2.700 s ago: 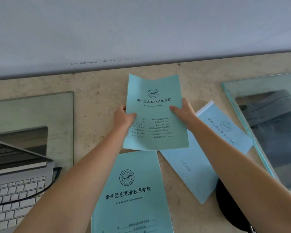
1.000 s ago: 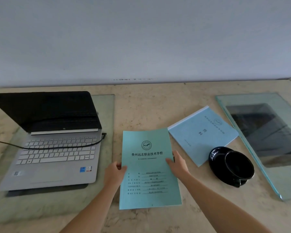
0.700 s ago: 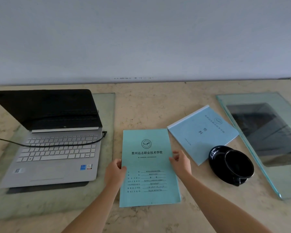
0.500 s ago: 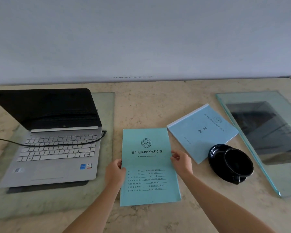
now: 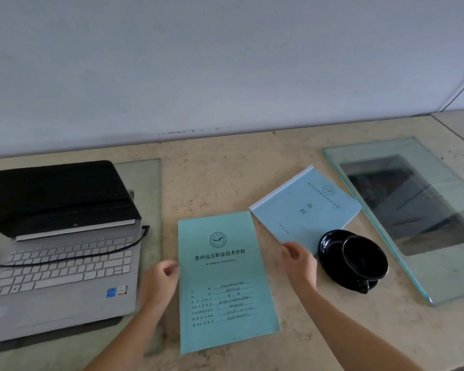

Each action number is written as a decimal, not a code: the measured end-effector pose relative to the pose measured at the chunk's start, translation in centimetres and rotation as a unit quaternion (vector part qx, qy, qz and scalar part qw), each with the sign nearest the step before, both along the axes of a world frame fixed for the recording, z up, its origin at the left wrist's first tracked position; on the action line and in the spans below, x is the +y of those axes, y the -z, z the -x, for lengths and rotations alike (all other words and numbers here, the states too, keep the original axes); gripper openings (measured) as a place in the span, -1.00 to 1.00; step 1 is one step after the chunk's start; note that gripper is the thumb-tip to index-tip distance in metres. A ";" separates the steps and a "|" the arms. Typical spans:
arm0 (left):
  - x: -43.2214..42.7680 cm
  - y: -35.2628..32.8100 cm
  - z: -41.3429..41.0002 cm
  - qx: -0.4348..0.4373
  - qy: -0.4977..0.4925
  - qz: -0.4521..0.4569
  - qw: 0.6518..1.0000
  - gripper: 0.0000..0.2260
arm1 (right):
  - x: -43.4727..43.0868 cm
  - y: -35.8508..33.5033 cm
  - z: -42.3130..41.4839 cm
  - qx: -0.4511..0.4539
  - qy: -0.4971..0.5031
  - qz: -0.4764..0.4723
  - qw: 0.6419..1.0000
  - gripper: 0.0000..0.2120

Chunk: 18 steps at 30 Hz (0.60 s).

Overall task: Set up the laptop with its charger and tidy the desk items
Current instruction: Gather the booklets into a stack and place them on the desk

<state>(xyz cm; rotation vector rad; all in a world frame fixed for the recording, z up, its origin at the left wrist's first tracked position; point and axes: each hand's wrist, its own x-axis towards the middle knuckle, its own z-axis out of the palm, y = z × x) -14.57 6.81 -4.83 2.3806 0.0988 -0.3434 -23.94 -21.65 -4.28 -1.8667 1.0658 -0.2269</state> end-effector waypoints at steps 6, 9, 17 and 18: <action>-8.3 -3.4 -7.0 -0.041 0.074 0.052 0.995 -0.74 | -2.1 -0.6 2.6 -0.020 0.096 -0.025 0.995 -0.77; -13.4 -4.1 -8.9 -0.044 0.156 0.060 0.985 -0.67 | -1.8 -0.6 3.1 -0.003 0.110 -0.056 0.992 -0.68; -23.4 -1.6 -12.3 0.039 0.310 -0.050 0.949 -0.49 | -1.3 -1.0 1.7 0.014 0.114 -0.113 0.987 -0.53; -24.3 -1.2 -12.5 0.049 0.323 -0.067 0.943 -0.50 | -1.2 -1.0 1.5 0.011 0.110 -0.118 0.987 -0.52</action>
